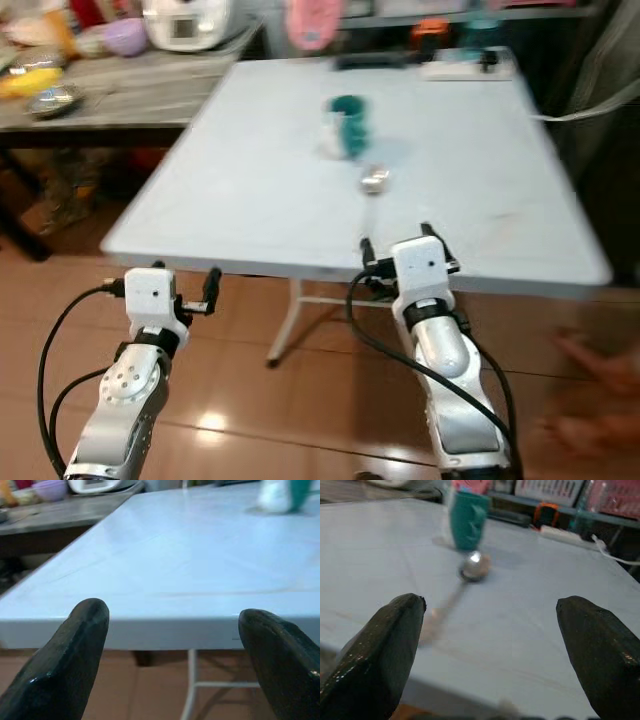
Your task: Setting the table
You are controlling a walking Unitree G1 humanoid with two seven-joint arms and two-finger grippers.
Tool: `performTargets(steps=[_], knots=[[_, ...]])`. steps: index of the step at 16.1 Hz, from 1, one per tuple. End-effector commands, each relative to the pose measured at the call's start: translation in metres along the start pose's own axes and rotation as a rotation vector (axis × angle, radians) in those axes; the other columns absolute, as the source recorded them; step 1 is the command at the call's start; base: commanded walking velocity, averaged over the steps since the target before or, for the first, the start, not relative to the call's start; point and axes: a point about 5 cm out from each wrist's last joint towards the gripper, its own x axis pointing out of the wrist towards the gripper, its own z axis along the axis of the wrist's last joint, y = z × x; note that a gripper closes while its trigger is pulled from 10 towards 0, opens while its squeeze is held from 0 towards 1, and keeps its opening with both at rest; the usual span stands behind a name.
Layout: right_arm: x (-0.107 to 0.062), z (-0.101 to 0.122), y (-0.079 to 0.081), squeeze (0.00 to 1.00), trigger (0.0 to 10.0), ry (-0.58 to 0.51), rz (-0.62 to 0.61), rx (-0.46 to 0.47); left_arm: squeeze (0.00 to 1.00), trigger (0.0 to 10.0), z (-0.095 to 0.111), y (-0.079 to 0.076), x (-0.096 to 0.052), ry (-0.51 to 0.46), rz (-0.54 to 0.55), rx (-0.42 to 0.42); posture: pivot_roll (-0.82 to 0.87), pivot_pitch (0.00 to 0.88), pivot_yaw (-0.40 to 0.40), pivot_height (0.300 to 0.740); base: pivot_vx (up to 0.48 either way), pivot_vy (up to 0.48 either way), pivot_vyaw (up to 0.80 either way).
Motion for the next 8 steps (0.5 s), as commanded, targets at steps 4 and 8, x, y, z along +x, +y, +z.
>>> performTargets(steps=[4, 8], knots=[[-0.0005, 0.0001, 0.0061, 0.00, 10.0, 0.005, 0.004, 0.027, 0.00, 10.0, -0.0029, 0.0077, -0.0016, 0.003, 0.018, 0.013, -0.30, 0.127, 0.141, 0.740, 0.000, 0.000, -0.46], [-0.0017, 0.0010, 0.0070, 0.00, 10.0, -0.002, 0.008, 0.026, 0.00, 10.0, -0.0019, 0.0017, -0.0021, -0.005, -0.043, -0.024, -0.31, 0.130, 0.143, 0.740, 0.000, 0.000, 0.00]])
